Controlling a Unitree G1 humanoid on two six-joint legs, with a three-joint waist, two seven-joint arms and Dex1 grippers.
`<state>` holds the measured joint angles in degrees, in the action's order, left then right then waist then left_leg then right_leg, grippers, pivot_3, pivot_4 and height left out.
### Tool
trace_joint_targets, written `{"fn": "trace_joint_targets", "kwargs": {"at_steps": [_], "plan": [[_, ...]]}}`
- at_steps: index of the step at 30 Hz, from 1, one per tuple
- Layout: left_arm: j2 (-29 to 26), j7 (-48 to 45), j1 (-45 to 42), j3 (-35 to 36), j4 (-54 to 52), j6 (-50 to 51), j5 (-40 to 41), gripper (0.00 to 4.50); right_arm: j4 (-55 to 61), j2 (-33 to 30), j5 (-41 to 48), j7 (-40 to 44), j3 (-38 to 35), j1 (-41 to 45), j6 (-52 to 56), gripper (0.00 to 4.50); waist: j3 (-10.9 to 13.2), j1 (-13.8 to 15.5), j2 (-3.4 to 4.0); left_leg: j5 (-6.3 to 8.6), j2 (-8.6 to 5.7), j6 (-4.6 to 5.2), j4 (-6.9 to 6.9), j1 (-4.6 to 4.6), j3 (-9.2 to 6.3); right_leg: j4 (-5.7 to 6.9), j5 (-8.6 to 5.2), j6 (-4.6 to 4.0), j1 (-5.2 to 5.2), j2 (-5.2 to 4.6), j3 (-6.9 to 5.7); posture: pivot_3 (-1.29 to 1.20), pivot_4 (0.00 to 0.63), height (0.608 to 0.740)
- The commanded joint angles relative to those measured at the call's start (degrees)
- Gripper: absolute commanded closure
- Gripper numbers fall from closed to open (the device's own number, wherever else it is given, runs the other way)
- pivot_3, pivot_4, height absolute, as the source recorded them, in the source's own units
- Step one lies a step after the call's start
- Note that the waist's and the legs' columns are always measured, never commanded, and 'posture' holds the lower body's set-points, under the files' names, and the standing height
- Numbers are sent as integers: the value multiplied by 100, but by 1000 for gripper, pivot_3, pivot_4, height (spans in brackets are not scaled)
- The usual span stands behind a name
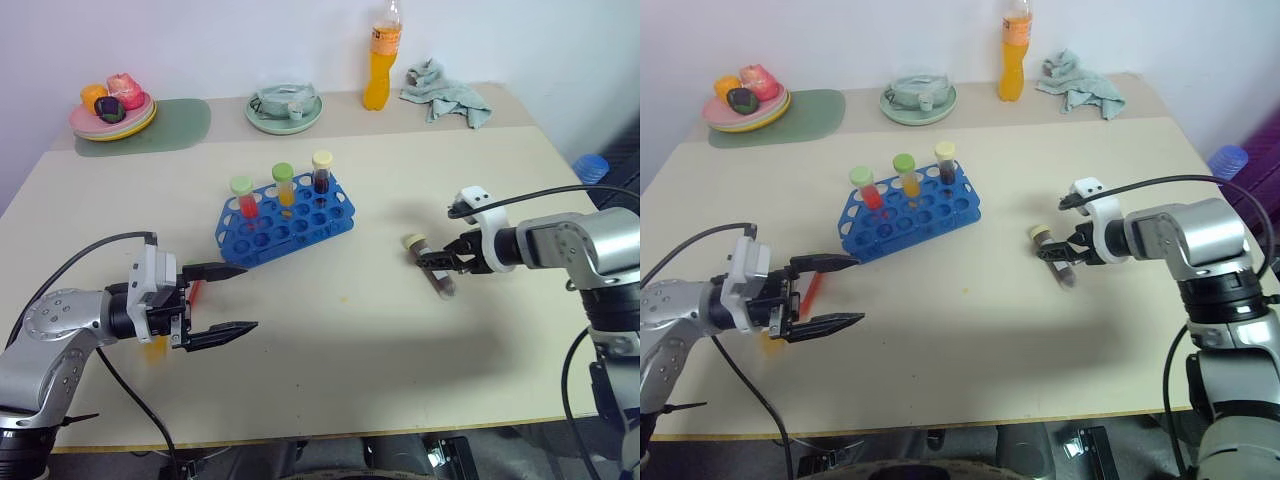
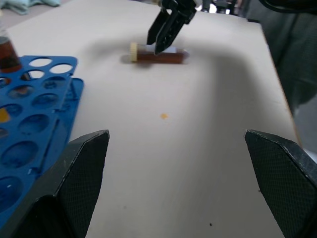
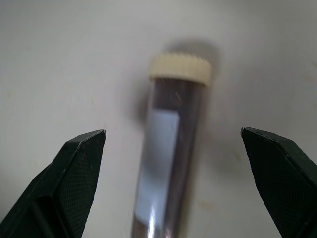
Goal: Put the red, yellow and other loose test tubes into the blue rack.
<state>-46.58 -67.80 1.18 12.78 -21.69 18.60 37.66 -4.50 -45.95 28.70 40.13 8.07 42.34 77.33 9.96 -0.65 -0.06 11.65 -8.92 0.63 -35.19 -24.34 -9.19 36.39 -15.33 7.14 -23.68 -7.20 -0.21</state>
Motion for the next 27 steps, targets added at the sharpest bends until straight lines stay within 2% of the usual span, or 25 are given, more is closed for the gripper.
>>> {"fn": "trace_joint_targets", "kwargs": {"at_steps": [1,4,6,8,12,13,19,22,24,27], "plan": [[27,153,30,108,-290,16,81,46,-346,176,-195,-31,47,242,-190,0,0,0,0,-1,0,-1,0,0,0,0,2,1,0,0,0,0,150,740],[29,227,173,149,-412,41,122,46,-720,435,-399,-107,213,382,-308,0,-2,-9,-1,-1,1,-2,-4,3,0,0,5,0,4,5,0,0,150,740],[28,283,241,180,-487,65,150,0,-821,491,-526,-100,325,396,-381,566,-4,-20,-6,-2,7,-3,-4,8,2,0,7,-3,6,10,3,0,150,740],[14,312,279,215,-531,102,183,0,-841,508,-632,-68,425,382,-446,1296,-5,-14,-6,-3,17,-6,-4,13,2,-1,10,-10,10,20,3,0,150,740],[-8,353,344,247,-596,122,199,0,-642,453,-819,71,629,255,-681,3375,-6,-12,-6,-5,31,-13,-2,20,2,-1,14,-19,12,35,3,0,150,740],[-13,353,334,247,-590,127,203,0,-526,415,-867,123,700,198,-771,3648,-7,-14,-7,-5,33,-13,-1,22,3,-1,15,-20,13,37,3,0,150,740],[6,433,271,239,-607,185,304,0,110,260,-1073,330,746,-203,-1416,3648,-8,0,-8,-5,34,-13,-1,25,5,-3,16,-20,15,37,4,0,150,740],[37,419,202,150,-484,75,181,0,681,343,-856,433,229,-563,-1981,3648,-11,7,-14,-5,34,-14,0,25,5,-4,16,-20,16,38,4,0,150,740],[169,546,125,163,-438,143,288,0,1080,601,-277,737,-441,-855,-2298,3648,-10,-20,-14,-5,35,-14,0,25,5,-4,16,-20,18,38,4,0,150,740],[423,720,36,195,-275,138,329,0,1626,904,227,1014,-1012,-1107,-2761,3648,-6,-26,-6,-6,43,-13,8,27,12,-2,20,-19,12,44,10,0,150,740]]}}
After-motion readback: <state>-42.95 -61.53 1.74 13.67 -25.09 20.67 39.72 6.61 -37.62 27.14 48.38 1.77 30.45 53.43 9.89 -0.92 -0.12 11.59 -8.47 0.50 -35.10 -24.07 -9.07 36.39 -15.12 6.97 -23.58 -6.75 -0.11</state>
